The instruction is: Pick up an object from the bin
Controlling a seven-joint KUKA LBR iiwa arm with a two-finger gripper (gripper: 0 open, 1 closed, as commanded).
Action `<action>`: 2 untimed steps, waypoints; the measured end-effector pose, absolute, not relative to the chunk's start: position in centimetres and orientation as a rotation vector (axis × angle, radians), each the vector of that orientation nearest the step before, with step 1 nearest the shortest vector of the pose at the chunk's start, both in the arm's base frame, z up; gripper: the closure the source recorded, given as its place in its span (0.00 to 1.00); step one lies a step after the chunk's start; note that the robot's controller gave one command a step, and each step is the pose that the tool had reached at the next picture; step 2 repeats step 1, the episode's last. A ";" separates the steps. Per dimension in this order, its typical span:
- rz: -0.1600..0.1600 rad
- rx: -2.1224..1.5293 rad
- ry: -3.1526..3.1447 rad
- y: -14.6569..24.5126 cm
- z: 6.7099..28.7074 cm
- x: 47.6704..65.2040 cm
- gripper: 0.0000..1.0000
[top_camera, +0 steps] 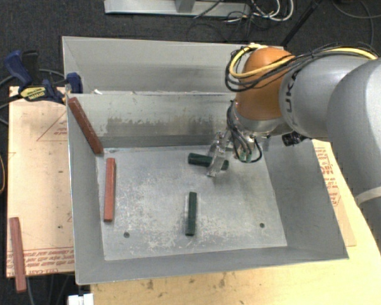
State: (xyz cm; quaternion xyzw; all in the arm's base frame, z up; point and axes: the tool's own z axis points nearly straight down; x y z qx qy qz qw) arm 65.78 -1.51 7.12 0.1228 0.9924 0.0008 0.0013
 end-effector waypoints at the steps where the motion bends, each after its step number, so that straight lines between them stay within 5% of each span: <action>1: -0.002 0.439 3.098 -8.5 22.4 63.9 1.00; 2: -0.002 0.439 3.098 -8.5 22.4 63.9 1.00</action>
Offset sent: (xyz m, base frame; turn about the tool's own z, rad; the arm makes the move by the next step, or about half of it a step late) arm -0.0208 -0.0679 0.1468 0.0303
